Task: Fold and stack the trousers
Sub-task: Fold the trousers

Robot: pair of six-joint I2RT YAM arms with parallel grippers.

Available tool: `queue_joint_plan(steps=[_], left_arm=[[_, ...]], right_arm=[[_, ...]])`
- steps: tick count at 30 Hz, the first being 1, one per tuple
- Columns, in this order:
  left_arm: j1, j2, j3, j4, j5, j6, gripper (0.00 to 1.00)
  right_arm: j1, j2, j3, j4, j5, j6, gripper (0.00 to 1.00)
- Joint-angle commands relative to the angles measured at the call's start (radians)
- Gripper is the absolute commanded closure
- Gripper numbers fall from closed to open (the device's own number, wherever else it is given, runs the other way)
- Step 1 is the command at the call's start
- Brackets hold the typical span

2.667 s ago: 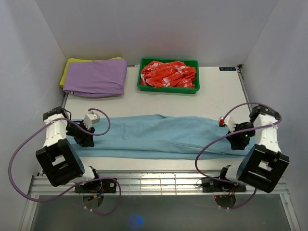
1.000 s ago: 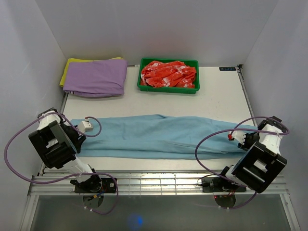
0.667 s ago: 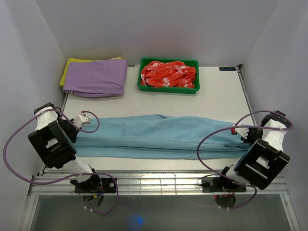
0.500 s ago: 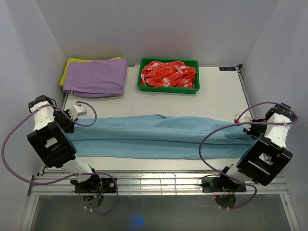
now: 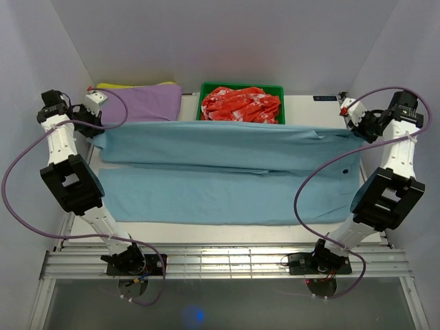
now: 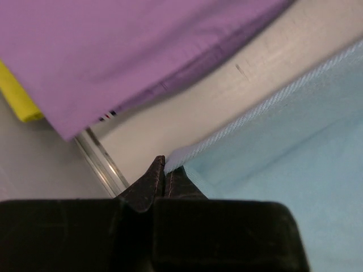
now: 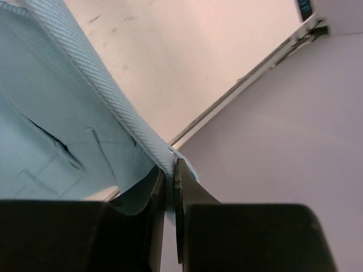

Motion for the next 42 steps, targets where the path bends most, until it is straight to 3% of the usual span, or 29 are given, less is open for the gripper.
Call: queue_joint_plan(steps=[1,3,7,11,17,23,30,35,38,42], left_arm=[[0.053,-0.004,0.135,0.294,-0.128,-0.187,1.0],[0.053,-0.019,0.125,0.307,-0.131,-0.177,1.0],[0.059,-0.103,-0.082,0.357,-0.128,-0.088,1.0],[0.078,-0.198,-0.283,0.394,-0.125,-0.013,1.0],[0.145,-0.295,-0.487,0.394,-0.106,0.089,1.0],[0.212,-0.324,-0.546,0.354,-0.094,0.164,1.0],[0.295,-0.352,-0.423,0.262,0.025,0.133,1.0],[0.377,-0.428,-0.516,0.124,0.075,0.332,1.0],[0.404,-0.476,-0.663,0.067,0.02,0.481,1.0],[0.415,-0.505,-0.892,0.145,-0.129,0.606,1.0]], right_arm=[[-0.042,0.017,0.129,0.232,0.137,0.127,0.92],[-0.044,0.005,0.121,0.234,0.139,0.102,0.92],[-0.056,-0.056,-0.004,0.241,0.122,0.023,0.92],[-0.057,-0.136,-0.232,0.258,0.129,-0.068,0.92],[-0.068,-0.219,-0.408,0.278,0.157,-0.162,0.92],[-0.082,-0.233,-0.45,0.286,0.154,-0.178,0.92],[-0.152,-0.245,-0.341,0.232,0.073,-0.169,0.92],[-0.215,-0.315,-0.477,0.206,0.053,-0.307,0.92],[-0.222,-0.357,-0.616,0.208,0.076,-0.385,0.92],[-0.222,-0.388,-0.776,0.234,0.114,-0.454,0.92]])
